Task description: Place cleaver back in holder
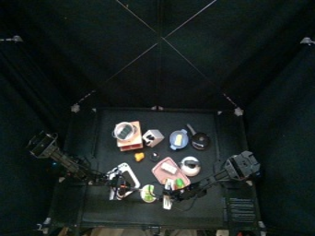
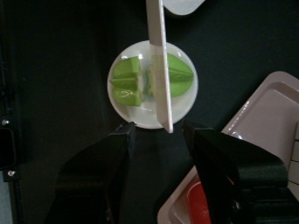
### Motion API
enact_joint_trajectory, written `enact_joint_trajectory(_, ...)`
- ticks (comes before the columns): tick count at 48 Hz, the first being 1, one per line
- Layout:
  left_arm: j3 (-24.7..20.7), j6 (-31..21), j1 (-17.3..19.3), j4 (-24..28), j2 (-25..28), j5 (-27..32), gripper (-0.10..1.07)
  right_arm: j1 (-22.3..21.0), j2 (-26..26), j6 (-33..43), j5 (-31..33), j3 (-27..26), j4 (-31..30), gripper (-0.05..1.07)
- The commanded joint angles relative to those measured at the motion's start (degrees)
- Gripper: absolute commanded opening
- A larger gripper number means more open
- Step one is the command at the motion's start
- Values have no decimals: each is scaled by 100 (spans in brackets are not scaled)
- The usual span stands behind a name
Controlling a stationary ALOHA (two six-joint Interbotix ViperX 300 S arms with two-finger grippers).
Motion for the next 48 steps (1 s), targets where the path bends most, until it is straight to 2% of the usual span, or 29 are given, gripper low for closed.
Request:
enact_joint_trajectory(1, -79, -18, 79, 9, -62, -44, 37, -53, -369, 0, 88, -9, -97, 83)
enact_joint_trajectory(7, -114, -26, 193, -185, -149, -44, 37, -158, -756, 9, 149, 193, -281, 83)
enact_joint_trajectory(15, -202, -9, 378, -896, -431, 18, 37, -343, -1195, 9, 114, 492, -413, 83)
enact_joint_trajectory(24, -141, 26, 703, -1187, -1090, 97, 37, -791, -1626, 9, -26, 879, -457, 83)
enact_joint_trajectory(33, -26, 79, 1239, -1204, -1898, 237, 37, -1318, -2171, 9, -176, 1283, -457, 83)
enact_joint_trajectory(39, -114, 185, 1661, -1213, -2355, 580, 37, -1644, -2514, 18, -299, 1485, -457, 83)
enact_joint_trajectory(48, -439, 281, 2575, -1222, -2575, 1687, 37, -2329, -2909, 18, -861, 1740, -308, 83)
